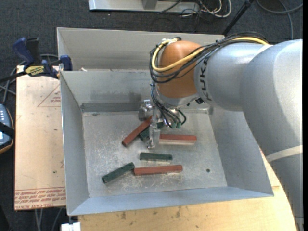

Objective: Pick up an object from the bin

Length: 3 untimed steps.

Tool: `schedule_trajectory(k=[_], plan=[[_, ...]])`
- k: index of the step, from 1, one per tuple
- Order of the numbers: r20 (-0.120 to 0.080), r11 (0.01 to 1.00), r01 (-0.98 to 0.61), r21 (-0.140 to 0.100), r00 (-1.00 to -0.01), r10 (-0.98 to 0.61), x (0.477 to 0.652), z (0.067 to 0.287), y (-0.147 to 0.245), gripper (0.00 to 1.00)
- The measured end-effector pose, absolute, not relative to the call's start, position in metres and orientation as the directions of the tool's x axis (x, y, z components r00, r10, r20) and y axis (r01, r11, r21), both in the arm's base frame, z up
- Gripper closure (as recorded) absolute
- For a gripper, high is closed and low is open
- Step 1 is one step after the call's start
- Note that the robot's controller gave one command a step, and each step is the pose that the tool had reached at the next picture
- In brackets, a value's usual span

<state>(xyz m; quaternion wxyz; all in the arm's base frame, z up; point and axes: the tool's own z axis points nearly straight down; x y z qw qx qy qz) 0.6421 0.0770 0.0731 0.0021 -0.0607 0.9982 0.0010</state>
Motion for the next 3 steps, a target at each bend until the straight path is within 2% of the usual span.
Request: schedule_trajectory(k=[1, 3], plan=[[-0.004, 0.946, -0.326, 0.001, -0.945, -0.326, 0.6511, 0.0704, 0.0796, 1.0], [-0.003, 0.946, -0.325, 0.001, -0.946, -0.325, 0.6508, 0.0717, 0.0796, 1.0]])
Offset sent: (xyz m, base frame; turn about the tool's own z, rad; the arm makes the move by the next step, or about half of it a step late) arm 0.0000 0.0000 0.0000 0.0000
